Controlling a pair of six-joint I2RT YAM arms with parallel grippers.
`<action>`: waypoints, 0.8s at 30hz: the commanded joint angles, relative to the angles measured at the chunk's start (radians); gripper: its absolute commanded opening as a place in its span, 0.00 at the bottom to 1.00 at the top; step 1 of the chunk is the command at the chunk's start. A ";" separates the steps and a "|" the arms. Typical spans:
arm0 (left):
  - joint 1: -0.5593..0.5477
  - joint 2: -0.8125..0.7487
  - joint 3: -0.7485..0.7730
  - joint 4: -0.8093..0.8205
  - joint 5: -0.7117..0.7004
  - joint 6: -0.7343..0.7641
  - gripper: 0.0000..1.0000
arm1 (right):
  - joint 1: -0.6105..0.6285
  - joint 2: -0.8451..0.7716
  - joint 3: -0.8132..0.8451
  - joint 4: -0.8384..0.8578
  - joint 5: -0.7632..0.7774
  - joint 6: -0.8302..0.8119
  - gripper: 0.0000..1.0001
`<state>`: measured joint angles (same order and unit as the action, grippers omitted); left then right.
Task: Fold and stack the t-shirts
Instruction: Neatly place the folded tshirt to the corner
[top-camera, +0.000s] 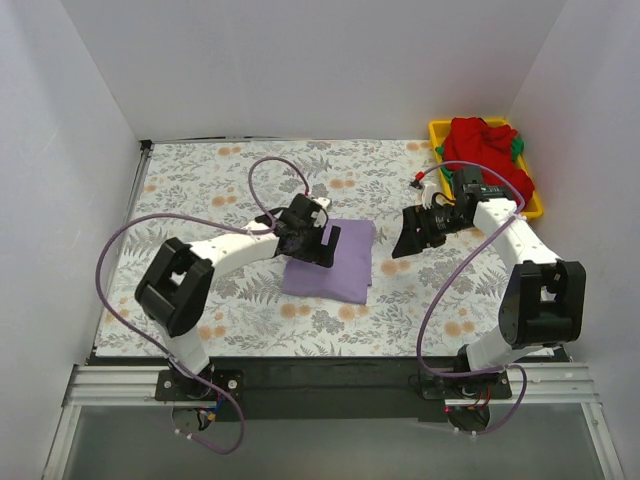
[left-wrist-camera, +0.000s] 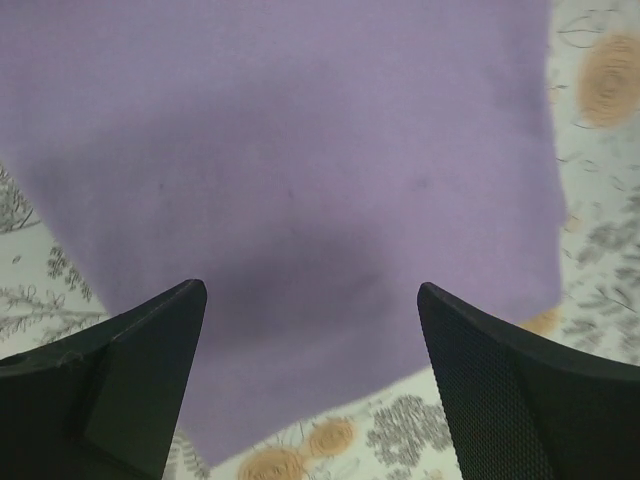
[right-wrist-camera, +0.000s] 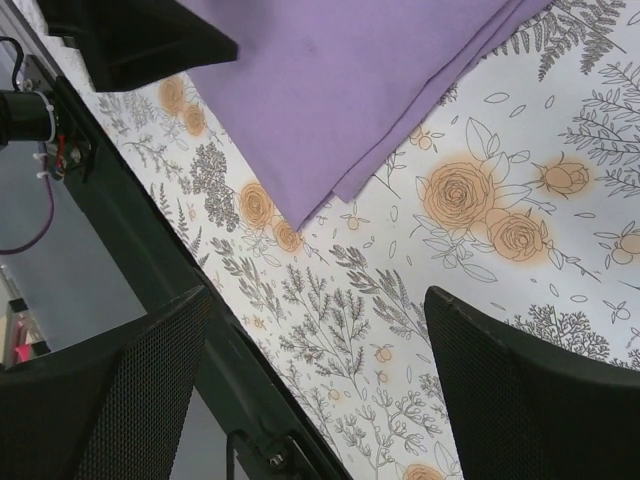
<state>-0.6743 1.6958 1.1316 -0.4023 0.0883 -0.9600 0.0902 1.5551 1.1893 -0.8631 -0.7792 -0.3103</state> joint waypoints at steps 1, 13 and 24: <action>-0.056 0.092 0.079 -0.024 -0.139 0.035 0.87 | 0.002 -0.041 -0.017 0.015 0.055 0.007 0.94; 0.192 0.358 0.123 -0.158 -0.254 0.170 0.82 | 0.002 0.005 0.015 0.010 0.078 0.000 0.95; 0.730 0.333 0.078 -0.162 -0.145 0.616 0.82 | 0.002 0.028 0.024 0.007 0.046 -0.012 0.95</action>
<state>-0.0856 1.9388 1.2671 -0.3889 0.0208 -0.5816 0.0917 1.5776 1.1801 -0.8604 -0.7101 -0.3138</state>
